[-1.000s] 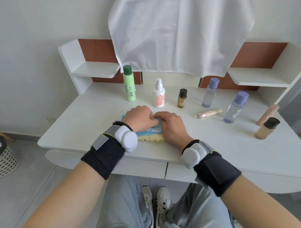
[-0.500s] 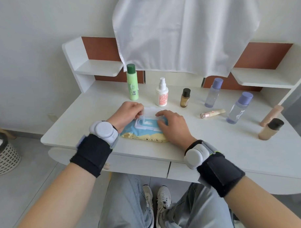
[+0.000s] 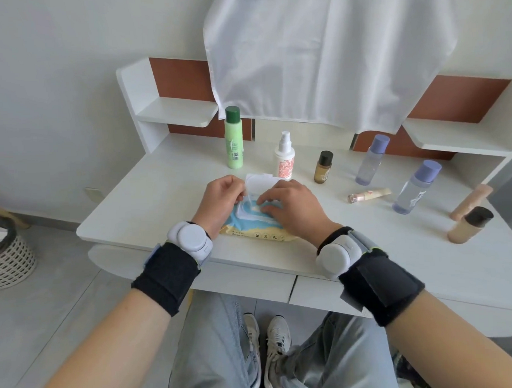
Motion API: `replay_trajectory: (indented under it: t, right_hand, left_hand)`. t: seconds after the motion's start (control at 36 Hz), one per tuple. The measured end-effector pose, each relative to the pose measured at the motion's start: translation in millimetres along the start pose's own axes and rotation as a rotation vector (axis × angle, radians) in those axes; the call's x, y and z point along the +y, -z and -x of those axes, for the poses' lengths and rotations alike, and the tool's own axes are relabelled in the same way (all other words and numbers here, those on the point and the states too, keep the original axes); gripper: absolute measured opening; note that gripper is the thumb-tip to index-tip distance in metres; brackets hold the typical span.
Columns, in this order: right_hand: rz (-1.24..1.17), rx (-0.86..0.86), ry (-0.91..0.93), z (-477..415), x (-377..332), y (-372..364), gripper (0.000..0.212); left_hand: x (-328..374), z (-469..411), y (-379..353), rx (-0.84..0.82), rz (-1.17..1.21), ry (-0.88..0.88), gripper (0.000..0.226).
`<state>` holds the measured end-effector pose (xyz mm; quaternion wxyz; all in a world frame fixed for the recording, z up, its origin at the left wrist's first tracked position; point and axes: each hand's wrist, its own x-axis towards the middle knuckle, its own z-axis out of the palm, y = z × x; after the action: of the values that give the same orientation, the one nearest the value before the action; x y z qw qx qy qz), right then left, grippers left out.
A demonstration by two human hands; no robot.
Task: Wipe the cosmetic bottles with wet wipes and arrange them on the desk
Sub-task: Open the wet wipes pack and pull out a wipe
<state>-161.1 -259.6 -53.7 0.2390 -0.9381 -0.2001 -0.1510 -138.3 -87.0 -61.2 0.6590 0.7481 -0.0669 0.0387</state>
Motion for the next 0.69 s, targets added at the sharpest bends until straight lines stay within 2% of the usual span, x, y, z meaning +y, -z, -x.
replay_trajectory:
  t: [0.39,0.56,0.69]
  right_hand:
    - [0.034,-0.113,0.101,-11.2,-2.0,-1.7,0.01]
    - [-0.129,-0.178,-0.052,-12.5,-3.7,9.3,0.008]
    - [-0.305,-0.106,-0.167,-8.2,-6.0,6.7,0.012]
  left_hand:
    - [-2.1,2.2,-1.1,0.021,0.016,-0.012,0.025]
    - [-2.7,2.7,-2.1,0.014,-0.019,-0.031,0.025]
    - [-5.7,2.5,-3.0,0.015,-0.014,-0.03,0.024]
